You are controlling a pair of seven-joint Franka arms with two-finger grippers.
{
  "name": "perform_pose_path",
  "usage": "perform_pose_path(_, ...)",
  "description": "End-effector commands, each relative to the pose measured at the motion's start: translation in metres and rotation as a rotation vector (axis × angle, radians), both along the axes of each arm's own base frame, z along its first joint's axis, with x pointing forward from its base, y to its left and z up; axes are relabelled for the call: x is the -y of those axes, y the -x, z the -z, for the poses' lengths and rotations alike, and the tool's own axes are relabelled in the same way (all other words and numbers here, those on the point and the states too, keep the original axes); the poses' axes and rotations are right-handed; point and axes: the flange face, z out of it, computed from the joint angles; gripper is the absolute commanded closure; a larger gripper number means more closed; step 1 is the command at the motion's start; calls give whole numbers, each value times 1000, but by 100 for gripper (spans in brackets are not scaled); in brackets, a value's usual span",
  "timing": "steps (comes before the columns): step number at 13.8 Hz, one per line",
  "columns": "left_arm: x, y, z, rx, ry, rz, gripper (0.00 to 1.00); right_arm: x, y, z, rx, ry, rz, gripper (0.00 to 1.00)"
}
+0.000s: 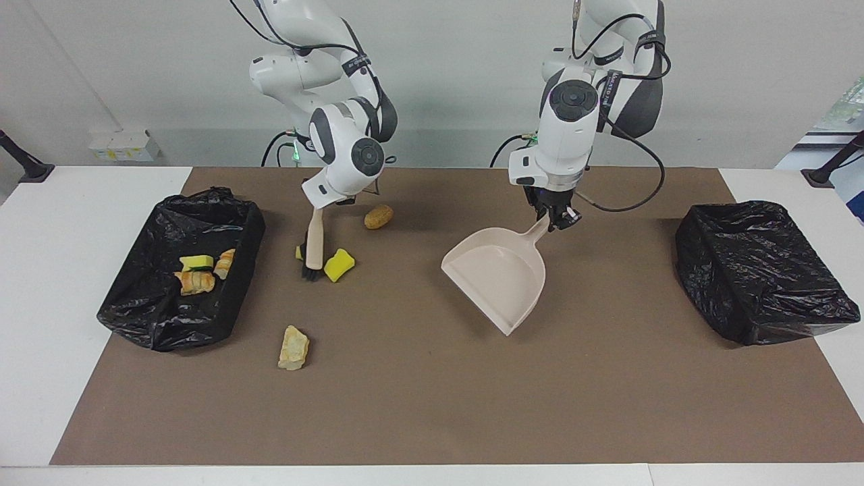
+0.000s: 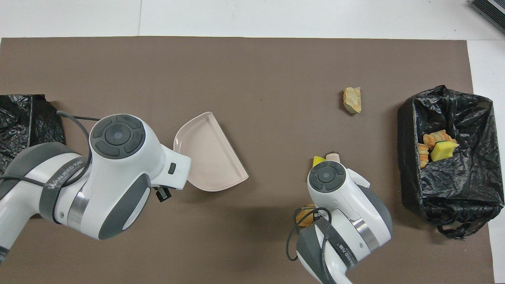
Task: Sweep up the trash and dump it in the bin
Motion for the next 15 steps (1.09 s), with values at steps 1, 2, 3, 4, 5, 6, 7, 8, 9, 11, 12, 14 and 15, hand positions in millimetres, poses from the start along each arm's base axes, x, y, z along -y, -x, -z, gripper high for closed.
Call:
perform_pose_path(1, -16, 34, 17, -40, 5, 169, 100, -38, -11, -4, -11, -139, 2, 100)
perform_pose_path(2, -18, 40, 21, -57, -2, 176, 100, -50, -12, -6, -3, -189, 7, 100)
perform_pose_path(3, -19, 46, 26, -78, -10, 181, 100, -62, -10, -7, 5, -239, 26, 100)
perform_pose_path(4, -15, 57, 33, -83, -21, 216, 100, -67, -11, -8, 10, -275, 49, 100)
perform_pose_path(5, -9, 67, 39, -89, -26, 240, 100, -73, -11, -9, 19, -309, 78, 100)
perform_pose_path(6, -10, 72, 44, -96, -29, 243, 100, -84, -8, -8, 20, -347, 104, 100)
perform_pose_path(7, -11, 71, 46, -93, -28, 236, 100, -88, -8, -9, 23, -371, 114, 100)
perform_pose_path(8, -11, 65, 47, -68, -16, 226, 100, -98, -4, -10, 28, -394, 105, 100)
perform_pose_path(9, -9, 60, 52, -51, -6, 229, 100, -114, 6, -12, 17, -425, 83, 100)
perform_pose_path(11, -15, 50, 61, -40, 2, 213, 100, -134, 25, -18, -30, -508, -20, 100)
perform_pose_path(12, -25, 41, 63, -37, 4, 189, 100, -143, 34, -19, -53, -541, -98, 100)
perform_pose_path(14, -30, 39, 64, -32, -3, 186, 100, -151, 45, -29, -111, -632, -90, 100)
perform_pose_path(15, -31, 39, 64, -33, -7, 187, 100, -152, 45, -44, -100, -681, -92, 100)
